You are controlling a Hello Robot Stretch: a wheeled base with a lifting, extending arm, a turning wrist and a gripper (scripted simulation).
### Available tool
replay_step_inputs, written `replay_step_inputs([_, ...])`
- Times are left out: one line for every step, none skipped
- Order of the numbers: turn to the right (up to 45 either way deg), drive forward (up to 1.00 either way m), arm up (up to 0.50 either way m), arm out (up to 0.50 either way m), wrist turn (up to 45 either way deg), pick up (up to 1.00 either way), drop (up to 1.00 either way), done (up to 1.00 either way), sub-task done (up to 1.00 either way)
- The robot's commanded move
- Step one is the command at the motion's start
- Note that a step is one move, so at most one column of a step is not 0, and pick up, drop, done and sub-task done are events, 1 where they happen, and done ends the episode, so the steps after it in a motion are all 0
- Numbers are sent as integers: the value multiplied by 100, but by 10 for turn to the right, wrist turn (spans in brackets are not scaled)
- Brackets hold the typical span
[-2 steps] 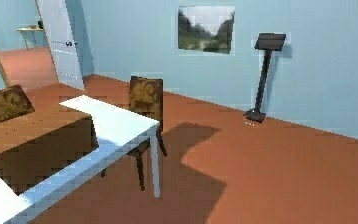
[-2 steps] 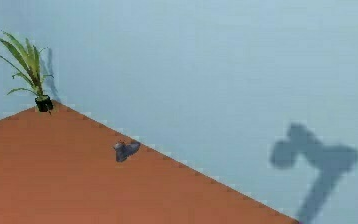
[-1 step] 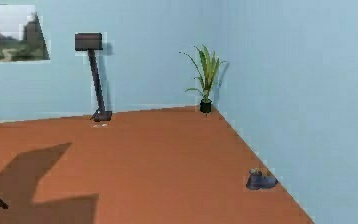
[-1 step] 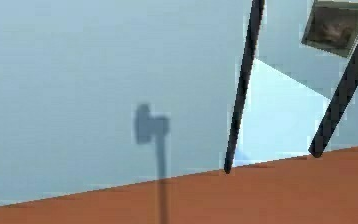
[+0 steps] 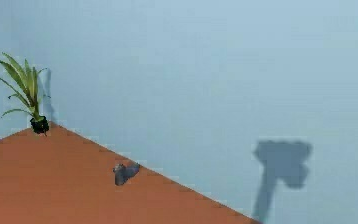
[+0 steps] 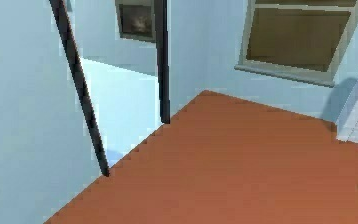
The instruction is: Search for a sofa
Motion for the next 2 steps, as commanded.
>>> replay_step_inputs([300,0,0,0,0,0,0,0,0])
replay_step_inputs([0,20,0,0,0,0,0,0,0])
